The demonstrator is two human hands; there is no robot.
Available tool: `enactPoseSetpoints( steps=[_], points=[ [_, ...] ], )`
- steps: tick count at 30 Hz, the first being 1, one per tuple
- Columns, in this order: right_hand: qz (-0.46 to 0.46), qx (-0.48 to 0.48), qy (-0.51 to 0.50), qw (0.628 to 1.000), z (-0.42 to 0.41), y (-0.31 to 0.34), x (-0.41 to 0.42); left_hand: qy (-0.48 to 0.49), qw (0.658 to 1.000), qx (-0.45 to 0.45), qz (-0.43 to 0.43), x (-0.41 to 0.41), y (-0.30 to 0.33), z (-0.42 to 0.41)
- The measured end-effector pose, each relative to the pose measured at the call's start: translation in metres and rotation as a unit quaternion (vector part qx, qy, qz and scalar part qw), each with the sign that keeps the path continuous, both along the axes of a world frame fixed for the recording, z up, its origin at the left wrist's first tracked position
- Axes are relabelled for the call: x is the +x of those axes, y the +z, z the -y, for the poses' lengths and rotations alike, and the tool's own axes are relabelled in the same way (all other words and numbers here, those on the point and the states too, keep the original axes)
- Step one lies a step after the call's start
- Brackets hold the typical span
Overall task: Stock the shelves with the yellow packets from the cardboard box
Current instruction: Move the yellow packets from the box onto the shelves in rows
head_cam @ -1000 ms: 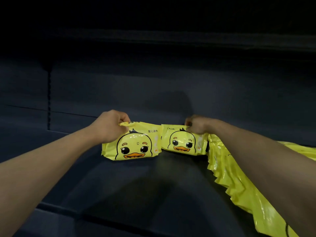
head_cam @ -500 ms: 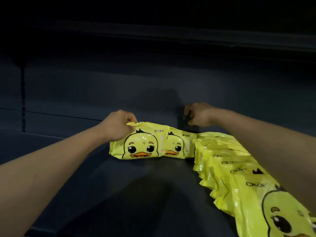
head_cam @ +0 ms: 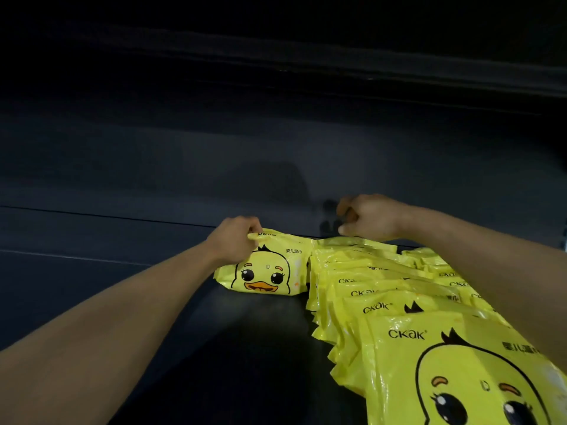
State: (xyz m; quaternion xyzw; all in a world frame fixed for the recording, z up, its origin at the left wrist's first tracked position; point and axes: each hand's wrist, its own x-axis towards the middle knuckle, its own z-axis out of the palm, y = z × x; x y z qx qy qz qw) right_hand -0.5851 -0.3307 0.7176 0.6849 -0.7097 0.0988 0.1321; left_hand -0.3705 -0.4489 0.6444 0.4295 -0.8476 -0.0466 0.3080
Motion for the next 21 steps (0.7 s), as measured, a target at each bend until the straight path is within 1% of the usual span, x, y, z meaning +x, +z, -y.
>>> enactPoseSetpoints(
  steps=[4,7,12,17,21],
  points=[
    [0.0,0.006,0.011,1.0,-0.003,-0.006,0.002,0.043,0.998,-0.048,0.01,-0.002,-0.002,-0.002],
    [0.012,0.0,0.017,1.0,-0.01,-0.007,0.006,0.06,0.995,-0.069,0.036,0.006,0.005,-0.011],
    [0.046,-0.008,0.033,0.998,-0.028,-0.007,0.026,0.068,0.993,-0.045,0.086,0.038,0.02,-0.034],
    [0.096,-0.03,0.055,0.993,-0.062,-0.013,0.065,0.067,0.992,-0.011,0.106,0.08,0.034,-0.075],
    [0.128,-0.047,0.067,0.988,-0.103,-0.026,0.109,0.056,0.993,-0.001,0.106,0.116,0.038,-0.12]
  ],
)
